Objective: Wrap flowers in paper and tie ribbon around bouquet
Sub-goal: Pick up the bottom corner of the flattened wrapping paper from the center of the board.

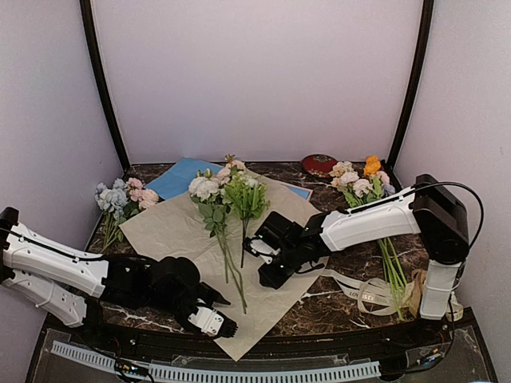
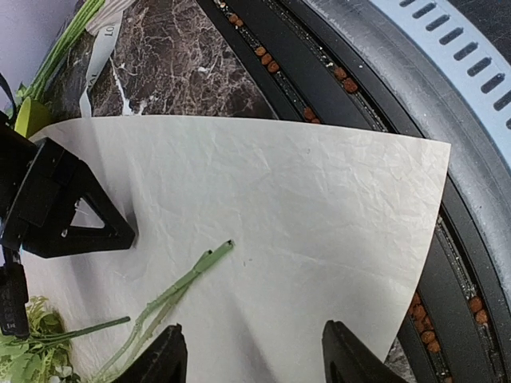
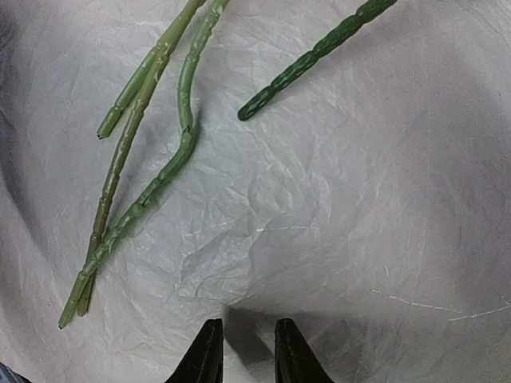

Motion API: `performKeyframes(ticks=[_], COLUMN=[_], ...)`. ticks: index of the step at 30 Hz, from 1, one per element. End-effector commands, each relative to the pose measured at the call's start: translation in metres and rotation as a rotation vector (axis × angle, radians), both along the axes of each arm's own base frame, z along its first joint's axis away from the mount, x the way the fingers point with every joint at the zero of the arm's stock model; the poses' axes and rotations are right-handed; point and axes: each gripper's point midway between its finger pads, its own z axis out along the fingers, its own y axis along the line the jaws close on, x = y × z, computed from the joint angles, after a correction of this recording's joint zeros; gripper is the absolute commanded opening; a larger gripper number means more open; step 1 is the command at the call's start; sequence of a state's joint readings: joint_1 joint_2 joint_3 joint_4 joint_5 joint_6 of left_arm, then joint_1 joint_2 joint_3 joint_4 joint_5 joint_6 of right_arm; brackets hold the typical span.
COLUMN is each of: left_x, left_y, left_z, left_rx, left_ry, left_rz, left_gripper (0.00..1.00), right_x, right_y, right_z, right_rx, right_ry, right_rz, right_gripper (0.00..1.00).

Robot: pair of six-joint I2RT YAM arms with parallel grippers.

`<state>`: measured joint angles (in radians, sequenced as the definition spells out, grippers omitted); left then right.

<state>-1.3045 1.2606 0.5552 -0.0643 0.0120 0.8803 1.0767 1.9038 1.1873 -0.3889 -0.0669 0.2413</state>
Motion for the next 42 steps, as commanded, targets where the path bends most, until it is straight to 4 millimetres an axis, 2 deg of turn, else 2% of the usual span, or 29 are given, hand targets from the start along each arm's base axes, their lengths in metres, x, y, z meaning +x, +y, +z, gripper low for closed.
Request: performKeyframes(ticks=[1, 4, 8, 11, 13, 17, 21, 23, 27, 30, 33, 35, 37, 38, 42], left_x=[-0.006, -0.019, -0.025, -0.018, -0.012, -0.012, -0.018, -0.011, 0.012, 0.017, 0.017, 0.015, 0.016, 0.016, 0.02], left_y=[0.008, 0.011, 0.013, 0.011, 0.01, 0.012, 0.015, 0.012, 0.006, 0.007, 0.007, 0.007, 0.007, 0.008, 0.005], left_z=[-0.001, -0.013, -0.03, -0.035, -0.038, -0.045, -0.047, -0.047, -0.043, -0.038, -0.035, -0.034, -0.034, -0.034, -0.027], left_rx=[0.06, 0.103, 0.179, 0.178, 0.183, 0.219, 0.232, 0.216, 0.172, 0.136, 0.119, 0.113, 0.11, 0.109, 0.072], left_ry=[0.035, 0.098, 0.119, 0.071, 0.035, 0.041, 0.076, 0.044, 0.01, 0.021, 0.035, 0.05, 0.051, 0.052, 0.056], left_rz=[-0.029, -0.064, -0.078, -0.086, -0.079, -0.078, -0.093, -0.064, 0.04, 0.06, 0.057, 0.055, 0.062, 0.065, 0.088], left_gripper=[0.61, 0.7, 0.74, 0.74, 0.7, 0.67, 0.72, 0.73, 0.62, 0.52, 0.42, 0.3, 0.15, 0.11, 0.0], right_x=[0.002, 0.004, 0.003, 0.002, 0.002, 0.002, 0.004, 0.005, 0.007, 0.003, -0.004, -0.01, -0.013, -0.019, -0.028], right_y=[0.003, 0.002, 0.001, 0.001, 0.0, 0.0, -0.001, 0.0, 0.0, 0.005, 0.011, 0.013, 0.018, 0.012, 0.011], right_z=[0.001, 0.0, -0.004, -0.006, -0.007, -0.008, -0.01, -0.012, -0.014, -0.003, 0.015, 0.025, 0.041, 0.039, 0.07], right_rx=[0.004, 0.001, -0.006, -0.01, -0.01, -0.012, -0.013, -0.008, -0.004, 0.033, 0.1, 0.138, 0.187, 0.19, 0.298], right_ry=[-0.001, -0.001, 0.007, 0.014, 0.017, 0.015, 0.023, 0.033, 0.043, 0.046, 0.048, 0.046, 0.036, 0.046, -0.013], right_rz=[0.008, 0.006, 0.006, 0.006, 0.005, 0.005, -0.003, -0.007, -0.009, 0.02, 0.079, 0.118, 0.154, 0.17, 0.232], right_gripper=[0.23, 0.24, 0.24, 0.24, 0.24, 0.24, 0.24, 0.24, 0.24, 0.24, 0.24, 0.26, 0.27, 0.28, 0.3])
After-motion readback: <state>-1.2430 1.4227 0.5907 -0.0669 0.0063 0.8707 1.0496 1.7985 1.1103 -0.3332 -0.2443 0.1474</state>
